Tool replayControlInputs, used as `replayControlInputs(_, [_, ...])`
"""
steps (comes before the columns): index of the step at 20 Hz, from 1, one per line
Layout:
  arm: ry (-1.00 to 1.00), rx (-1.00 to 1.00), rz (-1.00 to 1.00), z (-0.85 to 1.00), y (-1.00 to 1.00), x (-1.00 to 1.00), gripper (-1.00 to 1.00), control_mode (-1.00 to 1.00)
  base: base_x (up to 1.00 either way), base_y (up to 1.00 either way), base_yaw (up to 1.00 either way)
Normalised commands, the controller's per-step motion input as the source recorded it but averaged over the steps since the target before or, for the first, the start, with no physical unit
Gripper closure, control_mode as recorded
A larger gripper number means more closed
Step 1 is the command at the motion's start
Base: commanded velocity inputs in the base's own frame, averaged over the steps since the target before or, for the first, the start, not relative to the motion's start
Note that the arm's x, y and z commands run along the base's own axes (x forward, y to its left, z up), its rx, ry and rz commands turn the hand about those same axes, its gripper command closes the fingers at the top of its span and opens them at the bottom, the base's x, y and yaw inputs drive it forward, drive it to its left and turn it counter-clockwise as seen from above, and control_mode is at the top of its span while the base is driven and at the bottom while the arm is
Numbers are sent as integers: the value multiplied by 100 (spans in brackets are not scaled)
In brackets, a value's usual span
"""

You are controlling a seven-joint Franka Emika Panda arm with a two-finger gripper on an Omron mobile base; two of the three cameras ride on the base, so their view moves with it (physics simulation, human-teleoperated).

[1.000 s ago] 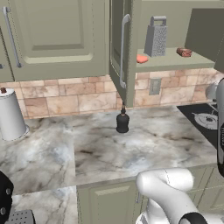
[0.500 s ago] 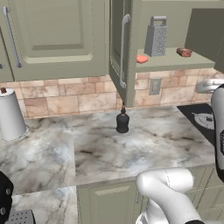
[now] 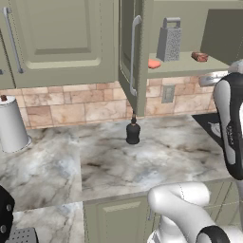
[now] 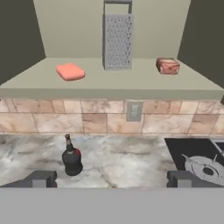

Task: Pick the bar soap and bar soap from the cabinet and place them on the counter.

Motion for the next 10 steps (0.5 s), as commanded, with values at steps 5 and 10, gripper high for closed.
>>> replayControlInputs(5, [-4, -3, 6, 34, 31, 33, -100, -100, 0, 0, 0])
replayControlInputs(10, [-6, -3, 3, 16, 37, 17, -100, -100, 0, 0, 0])
